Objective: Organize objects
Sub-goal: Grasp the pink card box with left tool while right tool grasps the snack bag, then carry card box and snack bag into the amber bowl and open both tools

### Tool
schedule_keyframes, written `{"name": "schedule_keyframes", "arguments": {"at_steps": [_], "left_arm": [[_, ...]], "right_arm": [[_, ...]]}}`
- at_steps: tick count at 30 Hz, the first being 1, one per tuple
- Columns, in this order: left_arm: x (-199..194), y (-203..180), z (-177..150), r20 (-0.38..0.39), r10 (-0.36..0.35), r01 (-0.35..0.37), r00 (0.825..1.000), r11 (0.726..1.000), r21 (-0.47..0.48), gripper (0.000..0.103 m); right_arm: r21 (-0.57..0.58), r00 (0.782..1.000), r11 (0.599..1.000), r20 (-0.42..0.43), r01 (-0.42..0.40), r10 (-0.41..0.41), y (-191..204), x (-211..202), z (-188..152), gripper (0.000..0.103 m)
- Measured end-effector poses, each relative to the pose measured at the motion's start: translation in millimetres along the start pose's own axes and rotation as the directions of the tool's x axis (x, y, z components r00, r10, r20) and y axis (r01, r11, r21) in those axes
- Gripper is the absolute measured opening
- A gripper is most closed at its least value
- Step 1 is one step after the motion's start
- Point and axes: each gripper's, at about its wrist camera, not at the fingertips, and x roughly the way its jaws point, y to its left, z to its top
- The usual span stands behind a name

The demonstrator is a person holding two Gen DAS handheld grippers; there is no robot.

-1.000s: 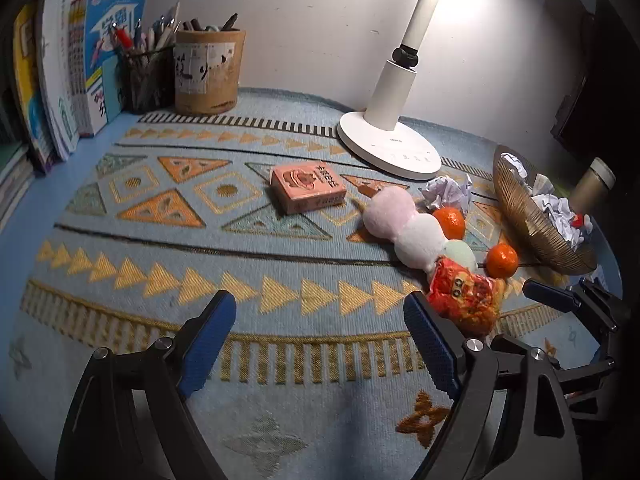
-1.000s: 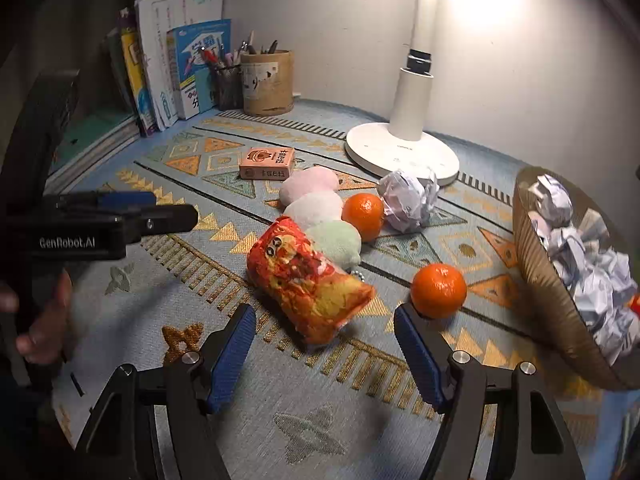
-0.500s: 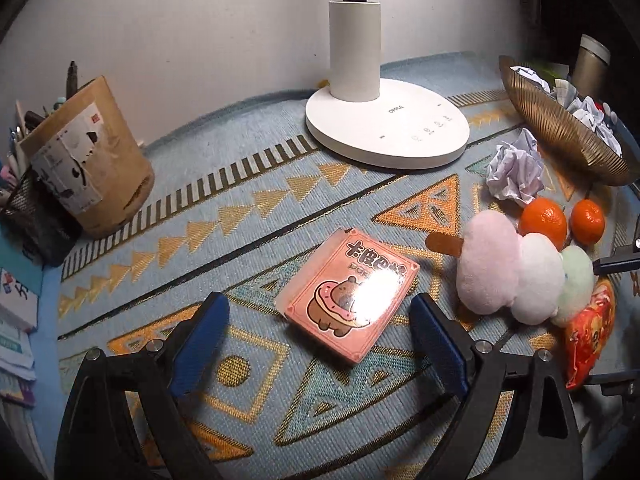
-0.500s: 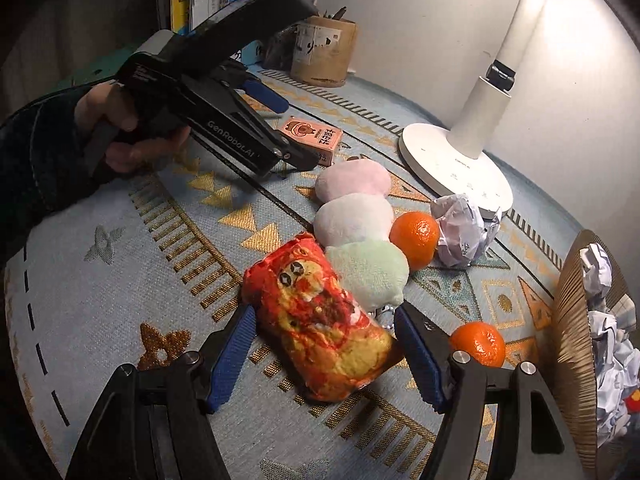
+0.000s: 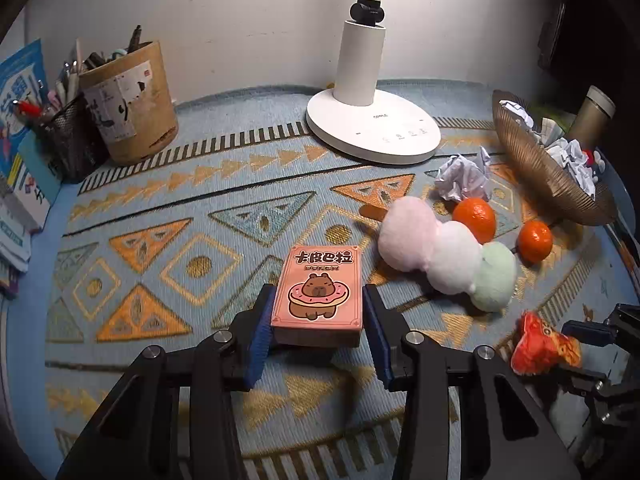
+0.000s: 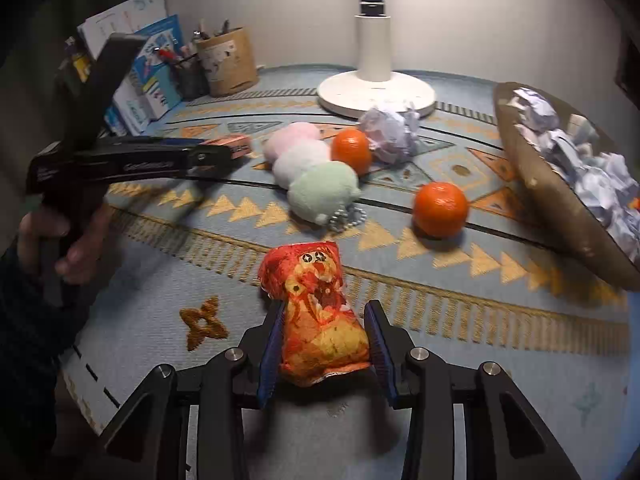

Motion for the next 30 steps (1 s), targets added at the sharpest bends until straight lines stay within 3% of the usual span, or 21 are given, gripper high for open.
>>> {"name": "schedule_keyframes", "arguments": {"at_steps": [4, 7, 11, 19, 21, 22, 23, 25, 28, 30], "left_arm": [[-25.5, -16.7, -35.6, 0.012, 0.044, -0.042, 0.999, 0.991, -0.126, 0.038], [-29.8, -35.4, -58.9, 0.022, 0.107, -0.102, 0.994, 0.983, -0.151, 0.038], [-25.6, -39.5, -69.2, 0.024, 0.125, -0.118, 0.992, 0.976, -0.181, 0.038], [-24.3, -41.0, -74.2, 0.051, 0.126, -0.115, 0.991, 0.976, -0.187, 0.038], [-24.5, -42.8, -74.8, 0.053, 0.137, -0.125, 0.989, 0.975, -0.185, 0.038], [-24.7, -43.6, -75.1, 0.053, 0.135, -0.123, 0.989, 0.975, -0.187, 0.038], [-25.1, -43.7, -75.0, 0.052, 0.133, -0.12, 0.99, 0.974, -0.192, 0.038], [-25.9, -44.1, -74.1, 0.048, 0.118, -0.106, 0.992, 0.974, -0.199, 0.038], [-32.7, -50.0, -69.4, 0.062, 0.094, -0.08, 0.994, 0.977, -0.197, 0.038], [-42.2, -57.1, -60.0, 0.084, 0.073, -0.056, 0.994, 0.982, -0.182, 0.038]], "right_arm": [[0.142, 0.999, 0.99, -0.032, -0.016, 0.02, -12.6, 1.5, -12.2, 0.04], [0.104, 1.0, 0.995, -0.024, 0.006, -0.004, -5.5, -1.3, -13.6, 0.042], [0.091, 0.999, 0.995, -0.016, -0.033, 0.034, -8.8, -2.7, -17.6, 0.067], [-0.035, 1.0, 0.999, 0.001, 0.002, -0.002, -1.2, 8.6, -16.1, 0.067], [-0.073, 0.999, 0.997, 0.029, 0.018, -0.016, 6.2, 8.2, -16.7, 0.059], [-0.082, 0.999, 0.997, 0.037, 0.01, -0.007, 8.9, 6.7, -16.7, 0.042], [-0.091, 0.999, 0.995, 0.043, 0.029, -0.025, 11.3, 5.6, -16.6, 0.036], [-0.087, 0.998, 0.996, 0.053, 0.029, -0.024, 10.9, 2.9, -17.2, 0.032], [-0.012, 0.996, 0.998, 0.062, -0.067, 0.067, -5.1, -9.6, -15.0, 0.031], [0.028, 0.992, 0.997, 0.105, -0.071, 0.067, -19.1, -28.6, -9.4, 0.031]]}}
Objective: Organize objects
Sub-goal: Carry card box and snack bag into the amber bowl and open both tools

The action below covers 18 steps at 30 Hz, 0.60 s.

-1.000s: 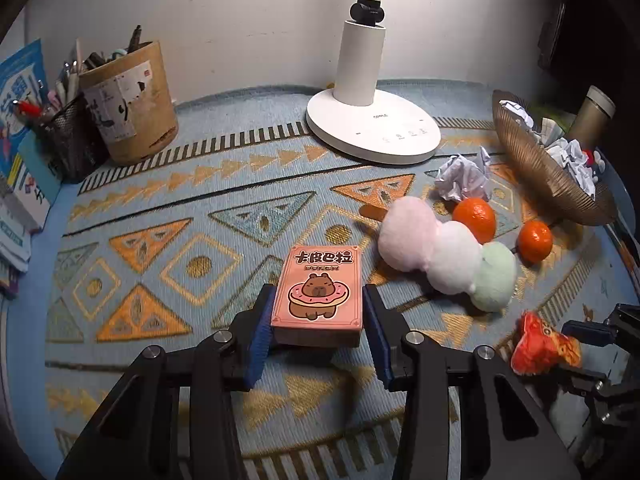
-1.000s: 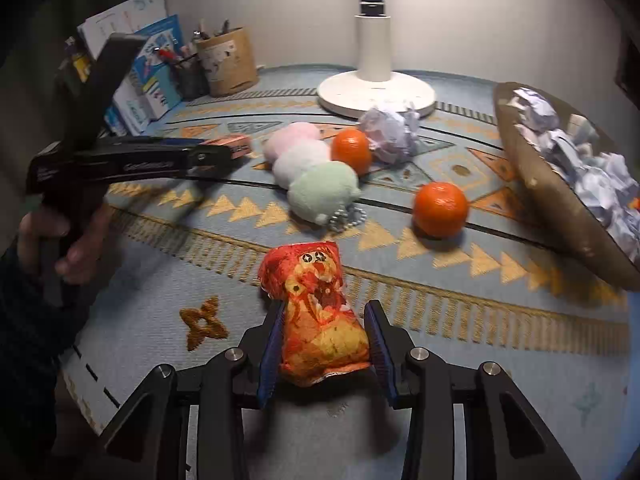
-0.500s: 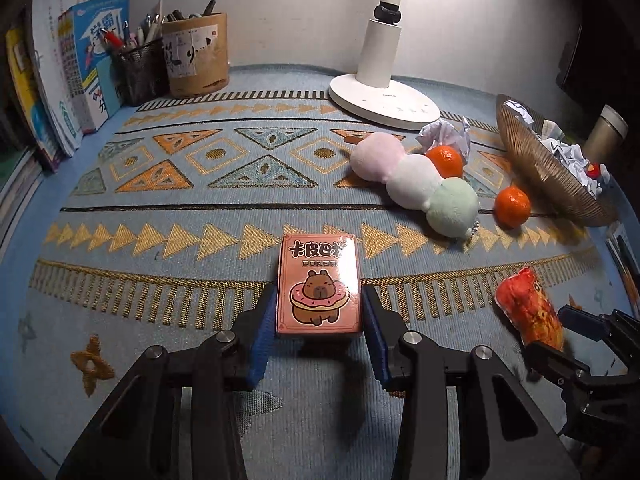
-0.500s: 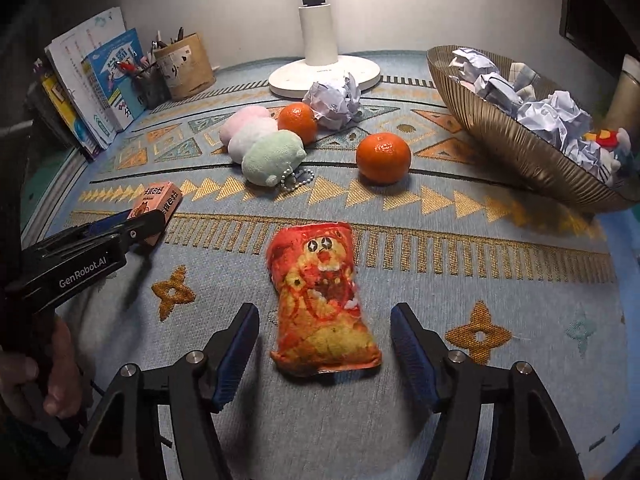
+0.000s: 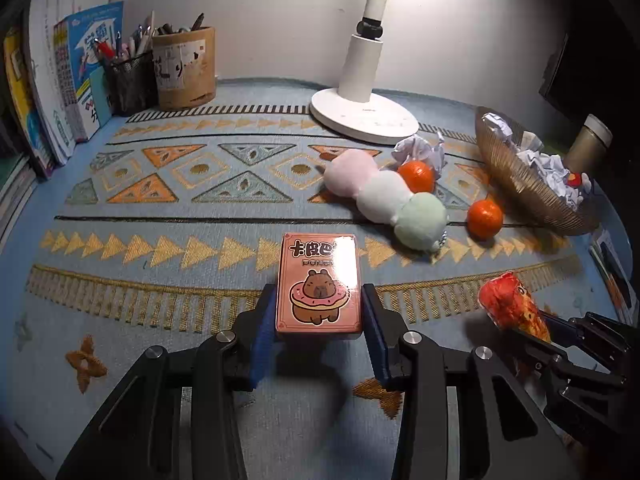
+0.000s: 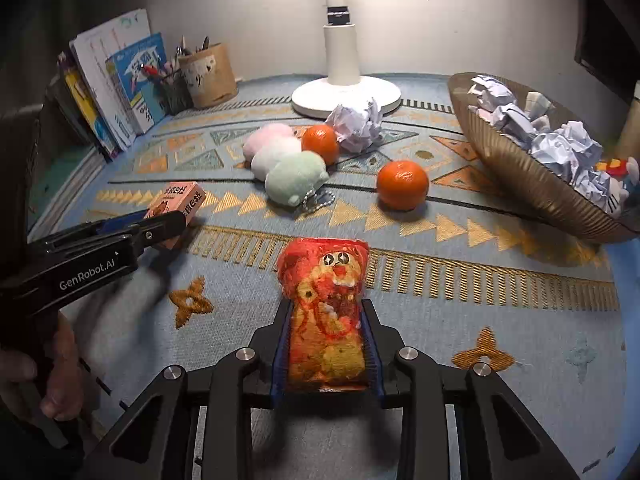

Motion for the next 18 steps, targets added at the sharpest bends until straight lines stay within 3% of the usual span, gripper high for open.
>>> {"name": "schedule_keyframes", "arguments": {"at_steps": [4, 8, 14, 18], "left_arm": [[-20.5, -35.5, 31.9, 0.064, -0.067, 0.062, 0.996, 0.995, 0.071, 0.038], [-24.4, -89.3, 75.3, 0.116, -0.164, 0.144, 0.98, 0.976, 0.165, 0.038], [6.5, -169.5, 128.4, 0.107, -0.308, 0.275, 0.945, 0.929, 0.247, 0.038], [33.8, -206.0, 140.6, 0.11, -0.327, 0.286, 0.938, 0.915, 0.283, 0.039]], "right_arm": [[0.06, 0.988, 0.996, 0.136, 0.07, -0.077, -35.7, -49.8, 28.9, 0.031], [0.179, 0.951, 0.967, 0.217, 0.181, -0.218, -91.6, -79.6, 61.8, 0.031], [0.305, 0.934, 0.928, 0.215, 0.214, -0.286, -158.8, -78.1, 87.8, 0.031], [0.344, 0.943, 0.917, 0.186, 0.202, -0.277, -181.8, -61.6, 88.5, 0.033]]}}
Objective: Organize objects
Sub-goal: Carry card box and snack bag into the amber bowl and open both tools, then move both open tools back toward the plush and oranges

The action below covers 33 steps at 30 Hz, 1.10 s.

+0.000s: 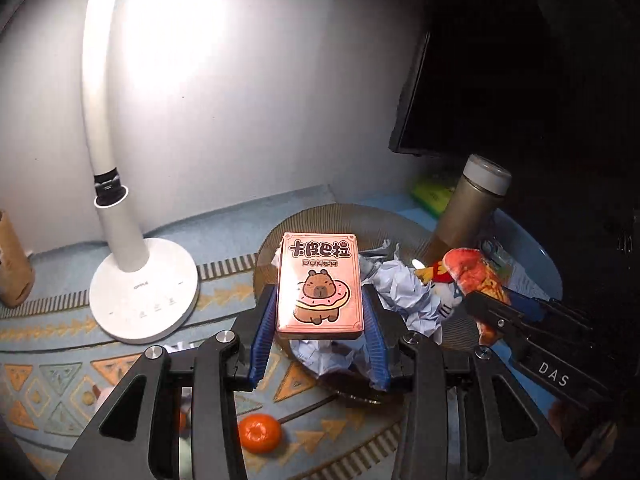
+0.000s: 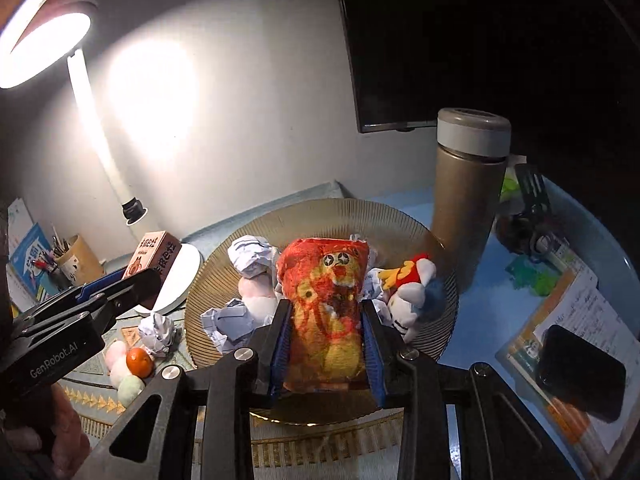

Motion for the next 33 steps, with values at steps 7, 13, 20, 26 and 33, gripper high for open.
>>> {"name": "schedule_keyframes", "arguments": {"at_steps": [7, 13, 20, 26, 33], "left_arm": [[18.0, 7.0, -6.9, -0.021, 0.011, -0.011, 1.0, 1.0, -0.018, 0.079], [-40.7, 40.5, -17.7, 0.042, 0.046, -0.042, 0.998, 0.995, -0.085, 0.079], [-135.3, 82.5, -52.4, 0.128, 0.216, -0.193, 0.968, 0.966, -0.175, 0.079], [-151.7, 125.5, -117.3, 0.06, 0.297, -0.268, 0.953, 0.918, -0.292, 0.08], [-117.5, 151.8, -169.6, -0.051, 0.333, -0.329, 0.941, 0.876, -0.353, 0.08]], "right_arm": [[0.016, 1.0, 1.0, -0.009, 0.006, -0.006, -15.6, 1.4, -8.7, 0.038], [-0.048, 0.998, 0.997, 0.022, -0.053, 0.054, 12.0, -29.0, -16.5, 0.038], [-0.16, 0.981, 0.968, -0.011, -0.195, 0.196, 77.9, -57.1, -44.4, 0.039], [-0.229, 0.968, 0.942, -0.123, -0.244, 0.221, 124.0, -25.3, -95.7, 0.039], [-0.297, 0.978, 0.938, -0.16, -0.181, 0.138, 139.3, 9.3, -125.9, 0.039]]}}
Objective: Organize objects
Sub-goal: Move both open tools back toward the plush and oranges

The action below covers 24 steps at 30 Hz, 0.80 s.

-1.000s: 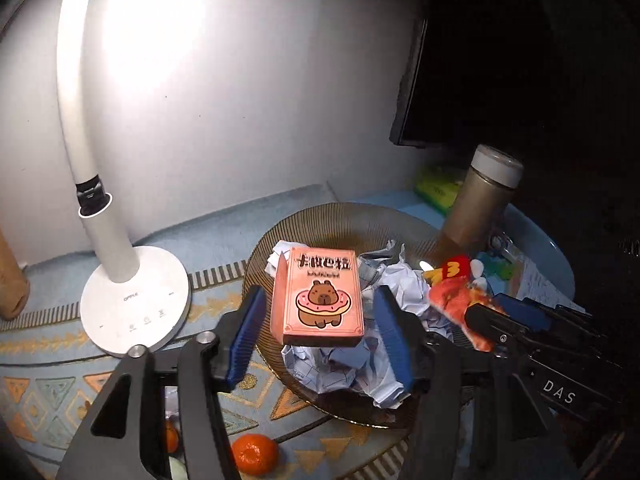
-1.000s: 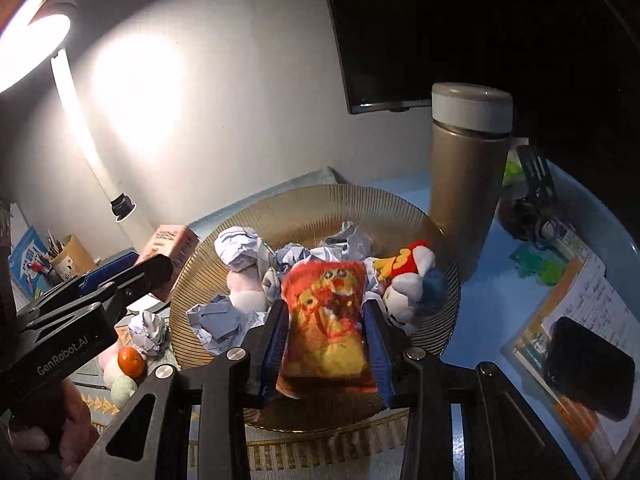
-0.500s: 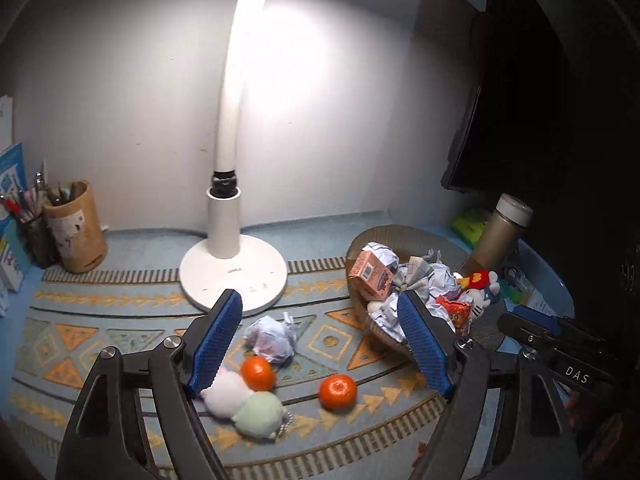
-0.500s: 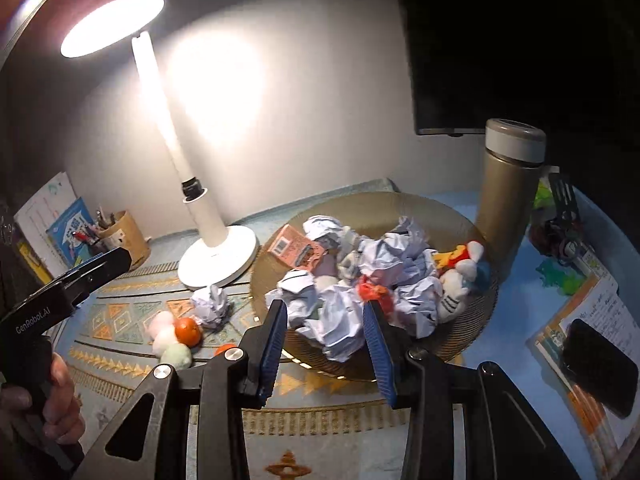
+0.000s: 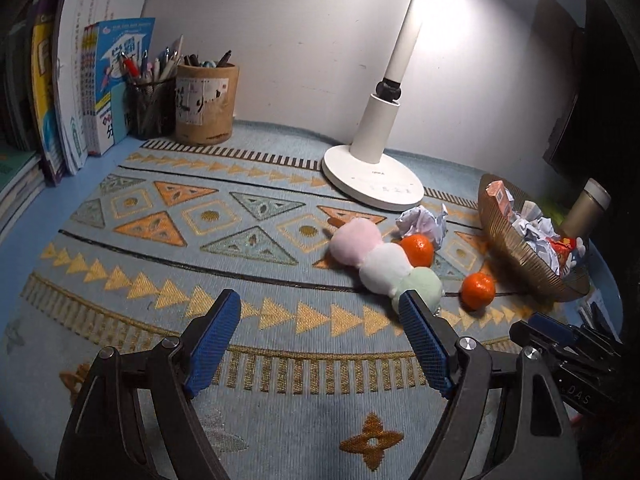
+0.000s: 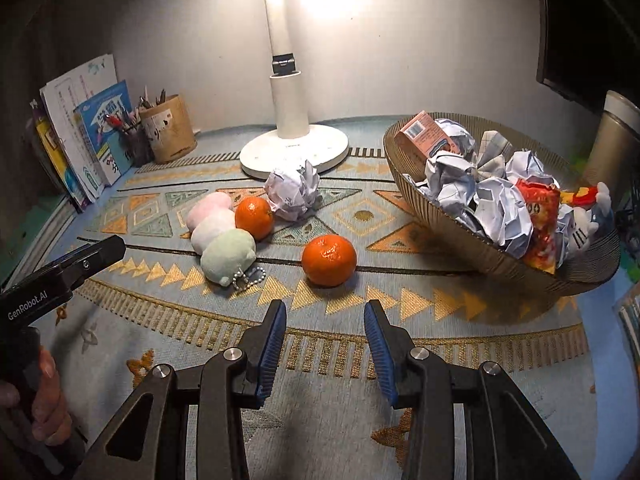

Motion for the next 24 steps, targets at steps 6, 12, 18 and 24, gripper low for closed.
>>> {"name": "schedule_keyframes", "arguments": {"at_steps": [6, 12, 18, 24], "left_arm": [[11.1, -6.0, -12.9, -0.017, 0.046, -0.045, 0.999, 0.999, 0.029, 0.08], [8.5, -6.9, -13.6, -0.003, 0.06, -0.059, 0.998, 0.998, 0.032, 0.08], [10.5, -6.7, -13.9, -0.013, 0.057, -0.057, 0.998, 0.998, 0.031, 0.08], [17.1, -17.5, -9.8, -0.063, -0.021, 0.025, 0.998, 0.998, 0.056, 0.08]], "right_arm": [[-0.002, 0.997, 0.997, 0.005, 0.077, -0.077, -3.2, 13.3, -8.0, 0.041], [-0.033, 0.995, 0.995, 0.049, 0.094, -0.092, 3.7, 8.2, -8.4, 0.061], [-0.02, 0.996, 0.996, 0.039, 0.086, -0.085, 1.5, 9.7, -7.3, 0.061], [0.074, 1.0, 0.997, -0.023, -0.019, 0.021, -16.0, 17.9, 7.0, 0.061]]}}
